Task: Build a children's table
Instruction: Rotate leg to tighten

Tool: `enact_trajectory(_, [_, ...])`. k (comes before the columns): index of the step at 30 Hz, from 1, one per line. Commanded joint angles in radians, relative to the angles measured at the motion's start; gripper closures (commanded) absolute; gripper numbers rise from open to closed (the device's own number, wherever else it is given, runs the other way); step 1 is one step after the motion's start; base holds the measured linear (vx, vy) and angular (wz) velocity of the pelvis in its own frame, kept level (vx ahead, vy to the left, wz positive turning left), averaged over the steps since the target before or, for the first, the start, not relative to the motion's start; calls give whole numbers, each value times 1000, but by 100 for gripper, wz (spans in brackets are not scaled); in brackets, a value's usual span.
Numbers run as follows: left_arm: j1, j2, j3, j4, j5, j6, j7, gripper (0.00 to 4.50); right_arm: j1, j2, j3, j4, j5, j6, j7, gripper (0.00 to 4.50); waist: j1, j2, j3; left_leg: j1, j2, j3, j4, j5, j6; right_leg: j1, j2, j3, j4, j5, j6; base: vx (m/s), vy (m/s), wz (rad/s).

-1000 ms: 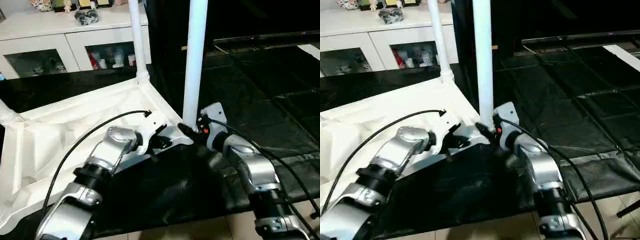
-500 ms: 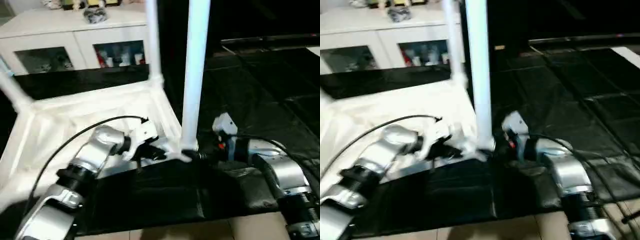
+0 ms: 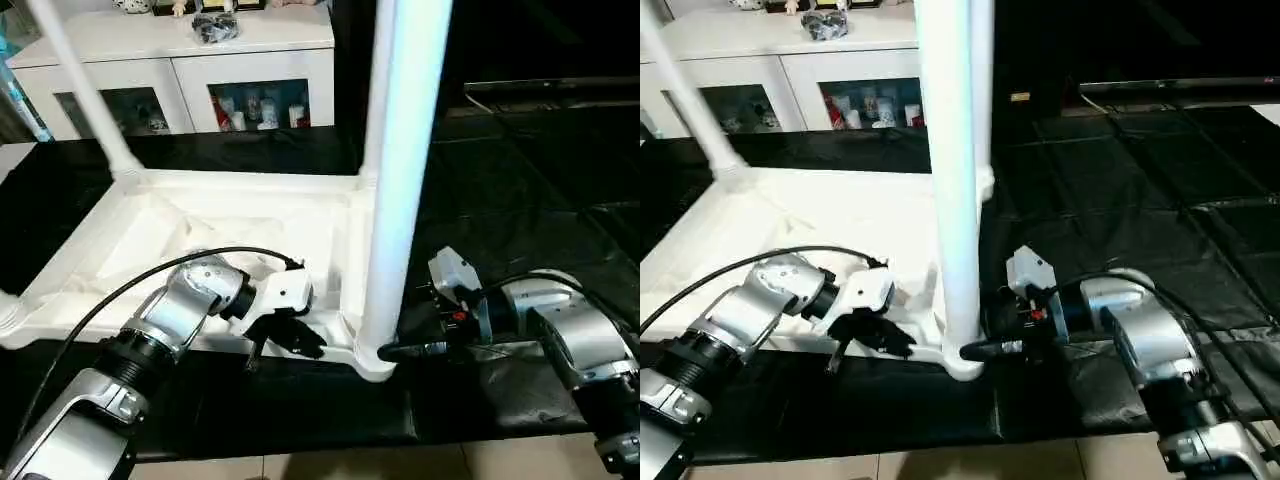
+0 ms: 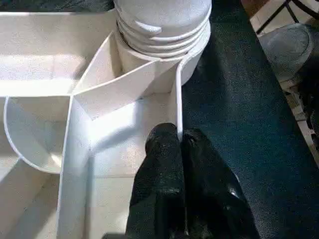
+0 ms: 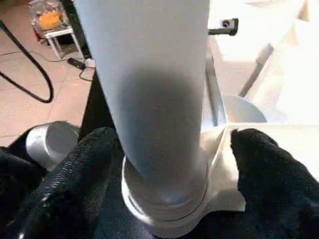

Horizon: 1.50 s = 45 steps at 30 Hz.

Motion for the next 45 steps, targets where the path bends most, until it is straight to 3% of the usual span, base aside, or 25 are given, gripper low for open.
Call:
enact_trajectory(1, [-12,4,-11,-35,-11,-21,-35,450,-10,-5,15,-5,17,-4,18,90,-3,-22,-69,-5,20,9,-63,-105,103,62,-51,49,-58,-285,-174,0,0,0])
enact_trajectory(17, [-5,6,-11,-29,-12,-28,-30,450,-6,-5,31,-13,30,10,60,232,-1,-24,-71,-5,19,9,-62,-96,104,62,-50,48,-57,-282,-173,0,0,0])
enact_trajectory(25, [-15,-34,26,-13,-23,38,51,450,17,14,36,-31,27,25,8,253,0,-20,-71,-4,19,10,-61,-95,101,63,-49,48,-58,-272,-178,0,0,0])
enact_trajectory(27, [-27,-68,56,1,-23,91,133,450,29,65,27,-38,-3,70,-128,254,0,-21,-69,-5,18,10,-62,-103,94,63,-48,48,-60,-292,-169,0,0,0])
enact_trajectory(28, [-27,-68,56,1,-23,91,133,450,29,65,27,-38,-3,70,-128,254,-2,-17,-66,-4,16,9,-64,-116,83,61,-48,46,-66,-319,-162,0,0,0])
enact_trajectory(30, [-31,-78,63,6,-21,105,158,450,31,83,24,-38,-14,87,-175,255,-11,-20,-64,-2,12,9,-66,-142,68,63,-47,43,-72,-375,-136,0,0,0])
enact_trajectory(31, [-43,-116,83,18,-16,151,233,450,32,140,15,-34,-41,114,-288,255,-12,-21,-63,-2,12,8,-67,-150,66,64,-48,42,-74,-390,-131,0,0,0])
enact_trajectory(32, [-44,-118,84,19,-16,154,238,450,32,144,14,-34,-43,116,-296,255,-18,-15,-60,-1,10,10,-67,-152,55,60,-45,42,-79,-405,-123,0,0,0])
enact_trajectory(34, [-76,-196,121,54,-7,223,385,450,17,261,0,-14,-93,167,-508,255,-34,-12,-62,2,3,4,-69,-180,30,63,-46,34,-85,-460,-98,0,0,0])
enact_trajectory(36, [-94,-236,141,74,-6,252,459,450,-1,324,-12,6,-117,191,-619,255,-50,-12,-62,-1,0,3,-69,-186,31,65,-45,32,-88,-460,-93,0,0,0])
enact_trajectory(37, [-94,-236,141,74,-6,252,459,450,-1,324,-12,6,-117,191,-619,256,-58,-12,-61,-2,1,5,-68,-183,32,62,-43,35,-88,-451,-95,0,0,0])
enact_trajectory(38, [-123,-291,177,104,-7,283,573,450,-31,403,-21,28,-140,211,-746,256,-67,-11,-62,-5,-1,3,-67,-183,33,64,-43,32,-88,-446,-99,0,0,0])
enact_trajectory(40, [-137,-320,199,116,-10,295,631,450,-45,436,-23,33,-154,212,-803,256,-71,-11,-66,-3,-3,3,-65,-168,37,62,-43,33,-88,-418,-109,0,0,0])
enact_trajectory(44, [-142,-338,210,110,-7,301,642,450,-50,458,-24,29,-159,204,-809,256,-67,-11,-73,-9,2,4,-62,-98,79,68,-44,40,-71,-269,-154,0,0,0])
enact_trajectory(45, [-138,-335,206,100,-3,300,627,450,-41,464,-37,17,-135,198,-786,223,-65,-13,-75,-10,2,4,-61,-78,90,71,-44,42,-65,-226,-171,0,0,0])
